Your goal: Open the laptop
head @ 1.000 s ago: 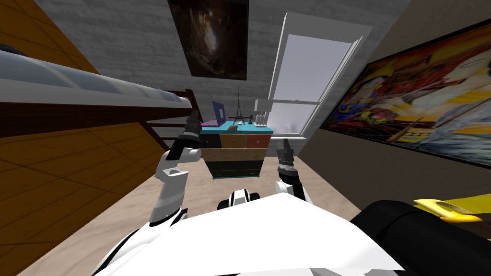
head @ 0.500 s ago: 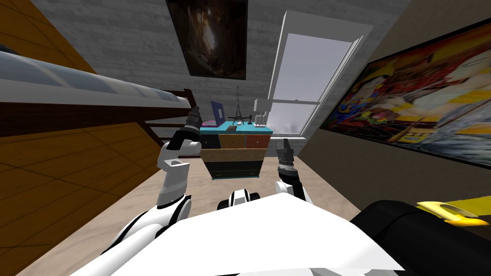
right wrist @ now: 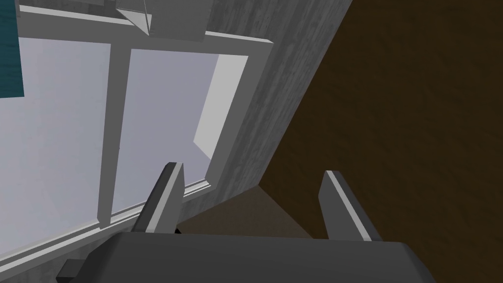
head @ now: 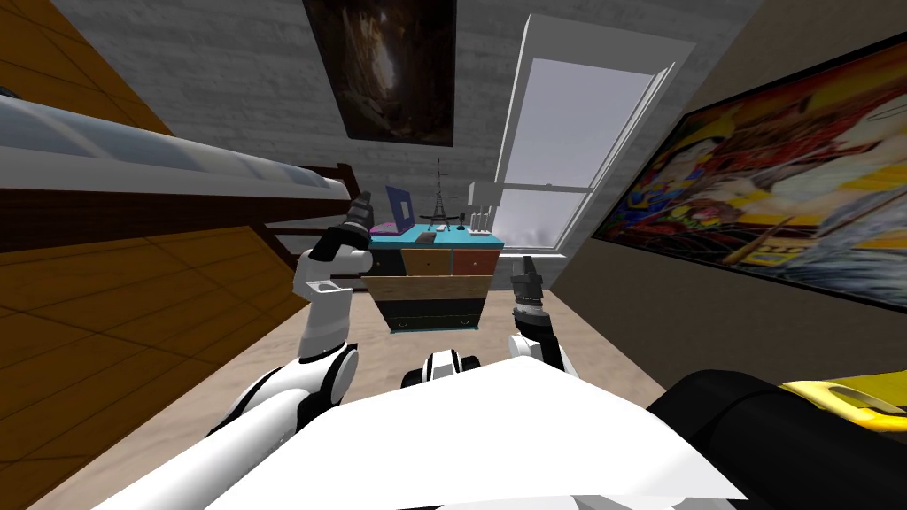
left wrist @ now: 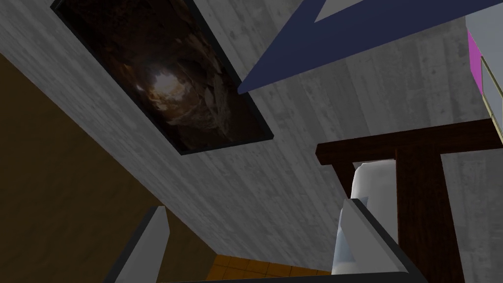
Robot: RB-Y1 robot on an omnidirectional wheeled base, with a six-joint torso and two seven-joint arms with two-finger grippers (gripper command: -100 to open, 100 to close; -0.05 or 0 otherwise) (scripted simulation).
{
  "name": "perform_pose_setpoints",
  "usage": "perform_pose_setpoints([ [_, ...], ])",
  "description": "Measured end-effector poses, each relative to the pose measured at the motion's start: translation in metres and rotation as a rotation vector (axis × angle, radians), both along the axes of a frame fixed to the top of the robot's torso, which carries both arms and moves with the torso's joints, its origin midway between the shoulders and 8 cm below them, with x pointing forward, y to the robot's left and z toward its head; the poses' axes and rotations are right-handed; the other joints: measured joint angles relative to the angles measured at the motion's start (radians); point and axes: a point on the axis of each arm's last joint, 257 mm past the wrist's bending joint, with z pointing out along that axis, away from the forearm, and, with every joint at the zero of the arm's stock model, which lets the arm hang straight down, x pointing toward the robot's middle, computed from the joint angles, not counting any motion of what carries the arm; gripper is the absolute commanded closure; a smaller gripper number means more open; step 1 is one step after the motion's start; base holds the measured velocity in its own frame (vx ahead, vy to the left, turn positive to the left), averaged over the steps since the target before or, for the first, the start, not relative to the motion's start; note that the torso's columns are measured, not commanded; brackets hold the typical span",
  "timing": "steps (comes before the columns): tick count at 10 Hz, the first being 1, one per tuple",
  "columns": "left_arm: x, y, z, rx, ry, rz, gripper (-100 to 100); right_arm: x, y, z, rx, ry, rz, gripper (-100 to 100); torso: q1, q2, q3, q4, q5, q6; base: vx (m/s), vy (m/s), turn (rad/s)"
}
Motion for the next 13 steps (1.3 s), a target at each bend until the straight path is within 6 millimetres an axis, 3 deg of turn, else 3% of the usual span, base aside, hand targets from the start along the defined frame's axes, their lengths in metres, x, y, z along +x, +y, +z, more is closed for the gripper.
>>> perform_pose_setpoints([
  [13,0.058,0.012,0.026,0.042,0.226,0.093,-100,0.000,0.000,0.000,0.000,0.000,0.000,0,0.000,0.000,0.000,0.000,0.000,0.000,0.036,-0.031,0.012],
])
